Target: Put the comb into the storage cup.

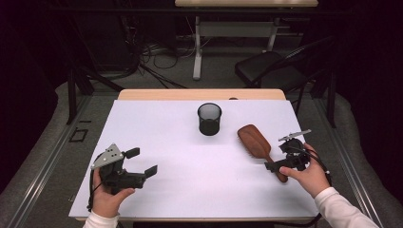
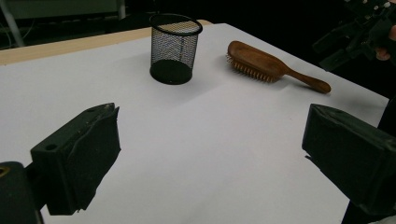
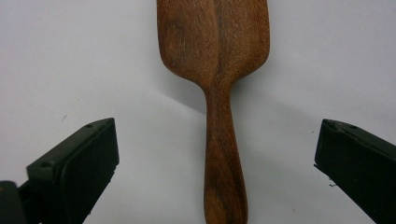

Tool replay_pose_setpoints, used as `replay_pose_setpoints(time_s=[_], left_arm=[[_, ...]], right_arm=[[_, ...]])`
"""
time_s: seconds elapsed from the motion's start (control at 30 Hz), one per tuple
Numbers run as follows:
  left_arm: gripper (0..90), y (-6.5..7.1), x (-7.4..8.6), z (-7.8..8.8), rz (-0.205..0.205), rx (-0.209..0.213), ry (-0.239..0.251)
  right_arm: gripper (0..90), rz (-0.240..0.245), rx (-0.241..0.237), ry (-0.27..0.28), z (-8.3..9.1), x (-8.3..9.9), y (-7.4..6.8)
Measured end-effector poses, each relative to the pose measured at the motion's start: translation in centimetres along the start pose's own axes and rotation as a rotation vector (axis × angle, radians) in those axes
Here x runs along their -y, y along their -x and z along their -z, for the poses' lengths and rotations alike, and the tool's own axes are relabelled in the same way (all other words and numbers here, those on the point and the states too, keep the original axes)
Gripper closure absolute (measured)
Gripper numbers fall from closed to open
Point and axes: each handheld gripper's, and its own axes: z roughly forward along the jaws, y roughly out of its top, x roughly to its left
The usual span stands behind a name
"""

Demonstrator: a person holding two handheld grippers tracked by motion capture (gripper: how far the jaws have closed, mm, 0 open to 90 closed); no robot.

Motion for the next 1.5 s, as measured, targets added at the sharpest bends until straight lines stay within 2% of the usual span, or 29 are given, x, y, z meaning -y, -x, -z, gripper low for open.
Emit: replay_pose_setpoints(time_s=[0.5,0.57,0.6,0.87,1.37,1.43,1.5], left_arm=[[4.1,0.0,0.0,-0.1,0.001,0.003,0.001],[4.1,0.0,0.0,-0.1,0.000,0.004,0.001],[4.1,0.0,0.0,0.0,0.002,0.003,0.002],[4.1,0.0,0.0,-0.1,0.000,0.006,-0.002],[4.1,0.0,0.1,-0.1,0.000,0.005,-0.004],[4.1,0.0,0.1,-0.1,0.000,0.005,-0.004],[4.1,0.0,0.1,-0.1,0.000,0.005,-0.004]], right_arm=[[0.0,-0.013,0.005,-0.038,-0.3,-0.4,0.9],[0.0,-0.017,0.009,-0.045,-0.3,-0.5,1.1],[0.0,-0.034,0.016,-0.049,-0.4,-0.5,1.3],[0.0,-0.037,0.029,-0.057,-0.9,-0.7,1.8],[0.0,0.005,0.042,-0.113,-2.3,-1.2,1.9],[0.0,0.001,0.043,-0.105,-2.5,-1.2,1.8],[0.0,0.008,0.047,-0.127,-2.7,-1.3,1.9]])
